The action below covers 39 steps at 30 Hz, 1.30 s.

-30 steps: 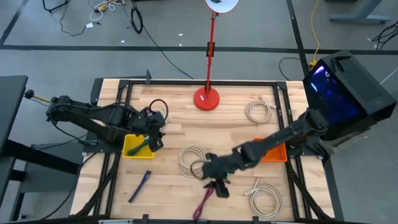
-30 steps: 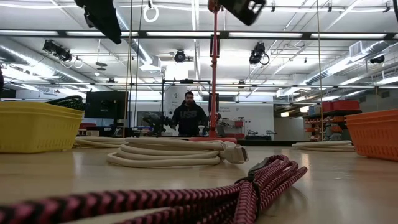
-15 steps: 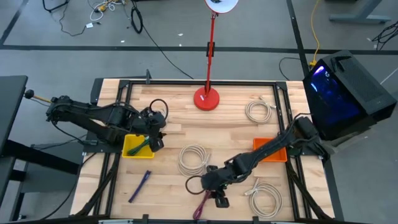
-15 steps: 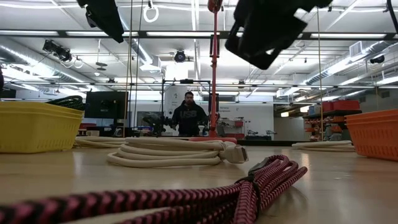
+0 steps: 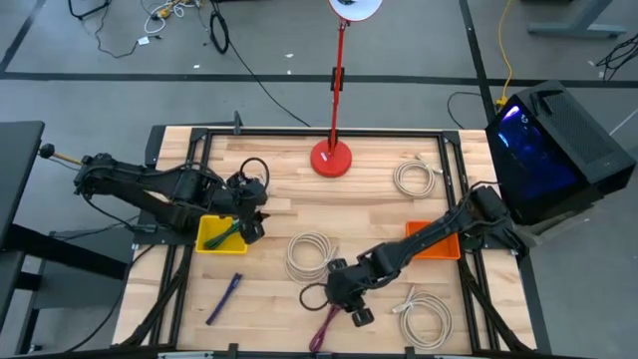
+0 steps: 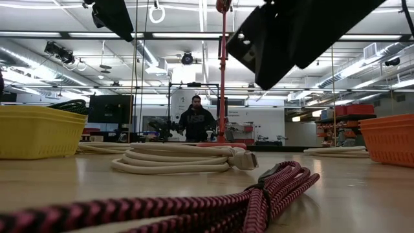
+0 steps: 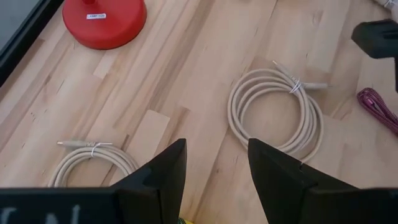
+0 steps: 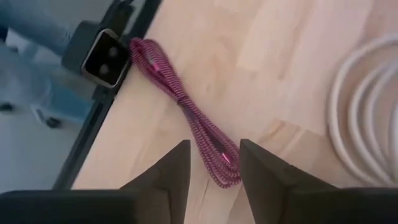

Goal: Pick & Place USB Port
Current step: Put the black and pink charger cable into the yellow bin

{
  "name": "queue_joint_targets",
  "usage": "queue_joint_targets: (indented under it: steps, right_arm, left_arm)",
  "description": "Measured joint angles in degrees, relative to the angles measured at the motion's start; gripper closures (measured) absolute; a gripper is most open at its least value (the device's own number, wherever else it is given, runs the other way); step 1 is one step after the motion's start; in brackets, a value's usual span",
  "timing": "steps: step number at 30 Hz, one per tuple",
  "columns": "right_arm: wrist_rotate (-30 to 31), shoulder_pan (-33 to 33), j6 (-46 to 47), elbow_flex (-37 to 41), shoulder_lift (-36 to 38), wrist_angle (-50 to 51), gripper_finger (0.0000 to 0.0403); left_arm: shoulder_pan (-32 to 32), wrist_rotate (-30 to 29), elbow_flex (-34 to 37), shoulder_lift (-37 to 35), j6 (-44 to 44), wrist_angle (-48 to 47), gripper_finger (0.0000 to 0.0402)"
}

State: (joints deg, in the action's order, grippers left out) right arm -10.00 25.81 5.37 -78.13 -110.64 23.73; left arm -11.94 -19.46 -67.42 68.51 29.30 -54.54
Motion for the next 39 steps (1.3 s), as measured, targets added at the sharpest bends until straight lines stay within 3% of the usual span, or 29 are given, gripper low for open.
queue_joint_targets:
  steps: [6, 14, 21, 25, 30, 39]
  right_arm:
    - [-0.32, -0.18, -2.44, -0.02, -2.18, -1.18, 0.0238]
    - [-6.41, 0.12, -3.74, 0.02, -8.21, -2.19, 0.0192]
    - [3.28, 0.16, -4.87, -0.07, -8.57, -1.82, 0.0174]
    - [6.3, -0.05, -4.57, -0.09, -8.56, 0.32, 0.0223]
    - [4.25, -0.29, -5.47, -0.2, -8.42, 2.98, 0.0373]
    - [-1.2, -0.07, -2.3, 0.19, -6.96, 4.76, 0.0397]
  left_arm:
    - [0.0, 0.0, 0.0, 0.0, -0.02, -0.02, 0.0225]
    - [-0.02, -0.33, -0.04, -0.02, -0.06, -0.11, 0.0225]
    - [-0.02, -1.27, -0.04, -0.02, -0.07, -0.11, 0.0225]
    - [-0.02, -1.51, -0.04, -0.02, -0.07, -0.11, 0.0225]
    - [-0.02, -1.51, -0.04, -0.02, -0.07, -0.11, 0.0225]
    - [-0.02, -1.55, -0.04, -0.02, -0.07, -0.1, 0.0225]
